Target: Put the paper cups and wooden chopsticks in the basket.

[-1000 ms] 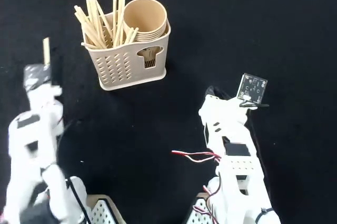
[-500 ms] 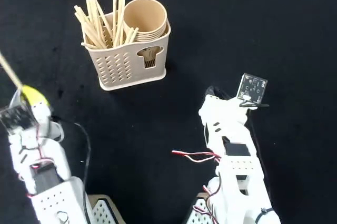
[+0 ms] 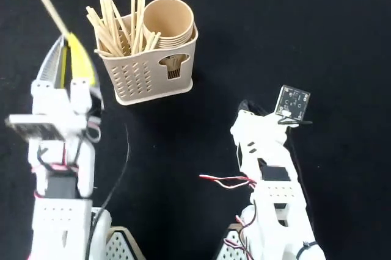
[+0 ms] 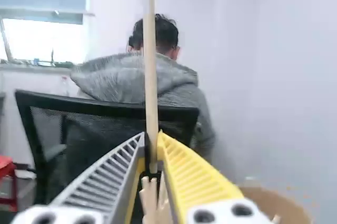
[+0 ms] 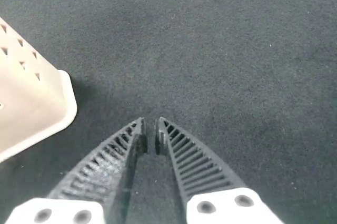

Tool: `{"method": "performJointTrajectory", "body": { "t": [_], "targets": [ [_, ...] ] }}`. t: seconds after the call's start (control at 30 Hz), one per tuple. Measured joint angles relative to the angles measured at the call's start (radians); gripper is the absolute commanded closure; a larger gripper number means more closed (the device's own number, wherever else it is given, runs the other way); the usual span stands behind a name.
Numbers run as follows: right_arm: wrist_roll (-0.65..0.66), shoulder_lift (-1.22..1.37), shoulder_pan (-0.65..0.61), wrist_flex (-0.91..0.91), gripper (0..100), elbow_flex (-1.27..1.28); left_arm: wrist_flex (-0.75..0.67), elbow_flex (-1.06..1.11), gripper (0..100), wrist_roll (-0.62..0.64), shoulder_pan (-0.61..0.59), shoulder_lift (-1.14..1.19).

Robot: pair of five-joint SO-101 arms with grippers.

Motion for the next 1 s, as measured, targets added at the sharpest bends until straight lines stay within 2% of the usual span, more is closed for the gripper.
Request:
{"method": "performJointTrajectory", "body": {
  "t": [0.13,0.37,0.67,0.83,1.0],
  "targets": [
    [0.0,0.0,0.0,0.0,94.6,0.0,0.0,-0.17,97,0.152,0.005,0.227],
    [0.0,0.0,0.0,0.0,94.6,0.0,0.0,-0.275,97,0.238,0.037,0.531],
    [0.0,0.0,0.0,0.0,94.6,0.0,0.0,-0.276,97,0.239,0.058,0.559],
    [0.0,0.0,0.0,0.0,94.6,0.0,0.0,-0.276,92,0.242,0.06,0.562],
    [0.0,0.0,0.0,0.0,94.6,0.0,0.0,-0.276,91,0.25,0.06,0.562]
  ]
}}
